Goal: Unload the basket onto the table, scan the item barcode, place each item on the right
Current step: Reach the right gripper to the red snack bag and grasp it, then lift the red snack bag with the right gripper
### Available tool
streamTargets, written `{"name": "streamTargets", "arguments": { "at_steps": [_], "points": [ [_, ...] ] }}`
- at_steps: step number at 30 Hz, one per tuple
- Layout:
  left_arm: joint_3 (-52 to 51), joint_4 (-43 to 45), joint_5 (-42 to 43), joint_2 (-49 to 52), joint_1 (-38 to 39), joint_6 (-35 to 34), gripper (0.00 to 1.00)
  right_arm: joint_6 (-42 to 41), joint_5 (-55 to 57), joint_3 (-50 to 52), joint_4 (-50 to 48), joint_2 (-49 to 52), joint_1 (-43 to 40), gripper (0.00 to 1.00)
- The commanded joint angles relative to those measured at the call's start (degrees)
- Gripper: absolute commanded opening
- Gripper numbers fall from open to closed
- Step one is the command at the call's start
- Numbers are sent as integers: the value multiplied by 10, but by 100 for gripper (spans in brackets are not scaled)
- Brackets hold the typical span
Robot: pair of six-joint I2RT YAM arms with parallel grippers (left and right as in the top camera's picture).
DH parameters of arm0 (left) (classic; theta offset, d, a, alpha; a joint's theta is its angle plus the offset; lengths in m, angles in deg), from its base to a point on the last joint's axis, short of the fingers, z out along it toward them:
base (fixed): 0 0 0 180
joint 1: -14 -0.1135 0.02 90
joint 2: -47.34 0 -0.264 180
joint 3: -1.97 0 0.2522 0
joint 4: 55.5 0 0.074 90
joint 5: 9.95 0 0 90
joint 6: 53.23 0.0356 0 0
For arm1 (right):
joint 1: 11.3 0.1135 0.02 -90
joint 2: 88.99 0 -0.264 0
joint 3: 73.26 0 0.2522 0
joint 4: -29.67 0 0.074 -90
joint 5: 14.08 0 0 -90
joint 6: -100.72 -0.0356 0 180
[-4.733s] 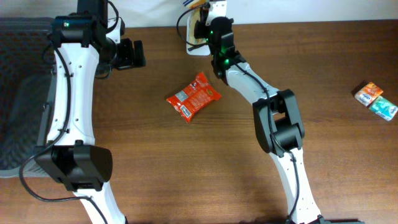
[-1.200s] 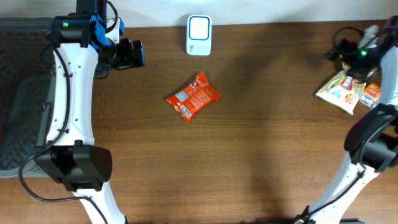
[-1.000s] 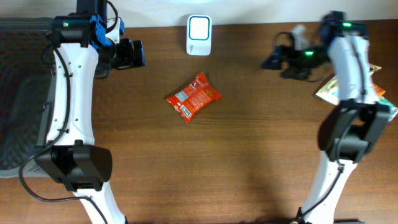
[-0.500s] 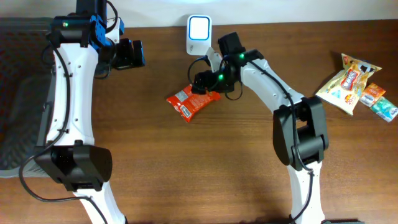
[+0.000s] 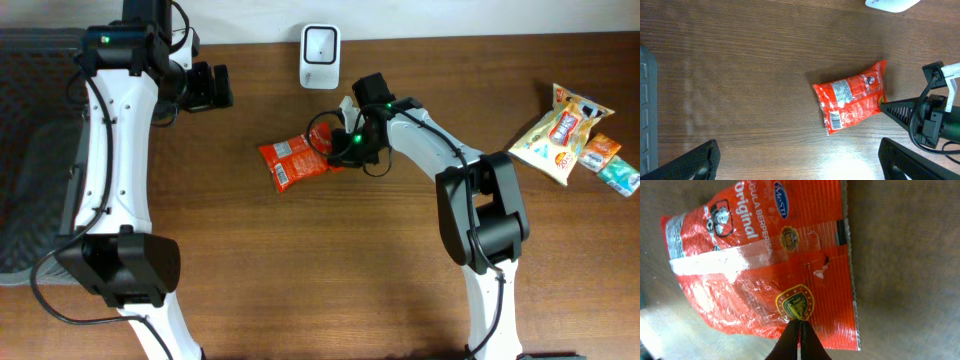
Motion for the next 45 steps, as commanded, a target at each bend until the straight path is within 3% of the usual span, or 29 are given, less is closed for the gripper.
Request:
{"name": "streamTargets", "arguments": {
  "at_steps": [1,3,5,7,8,10,13,15,18,24,26,28,30,32,36,37,40,43,45],
  "points": [
    [5,1,-2,-5,-5,-5,99,-25,-9,-28,26,-37,-9,4],
    [5,1,-2,-5,-5,-5,99,-66,-7,-34,32,-63,-8,4],
    [5,1,-2,-5,-5,-5,99,-138,-7,-33,45,-68,3,19],
    [5,1,-2,-5,-5,-5,99,-174,-5,-30,52,-64,26,68],
    [5,1,-2,-5,-5,-5,99,-193,3,-27,52,-64,38,72],
    [5,1,-2,-5,-5,-5,99,-271,34,-16,52,-64,68,92],
    [5,1,-2,-5,-5,-5,99,-469,146,18,33,-64,110,99],
    [5,1,-2,-5,-5,-5,99,-500,178,39,-61,-64,120,99],
    [5,1,-2,-5,-5,-5,99,-520,198,46,-126,-61,120,100],
    [5,1,-2,-5,-5,-5,99,-532,216,46,-143,-27,120,81],
    [5,1,-2,-5,-5,-5,99,-530,257,48,-117,-26,120,66],
    [5,1,-2,-5,-5,-5,99,-480,271,48,-111,-26,118,58],
    [5,1,-2,-5,-4,-5,99,-457,271,48,-106,-26,118,56],
    [5,1,-2,-5,-4,-5,99,-445,266,48,-105,-27,112,32],
    [5,1,-2,-5,-4,-5,99,-425,255,48,-103,-43,90,17],
    [5,1,-2,-5,-4,-5,99,-419,249,48,-103,-47,86,6],
    [5,1,-2,-5,-4,-5,99,-358,237,47,-96,-76,61,4],
    [5,1,-2,-5,-4,-5,99,-229,241,47,-80,-135,40,4],
    [5,1,-2,-5,-3,-5,99,-220,241,47,-59,-167,36,4]
  ]
}}
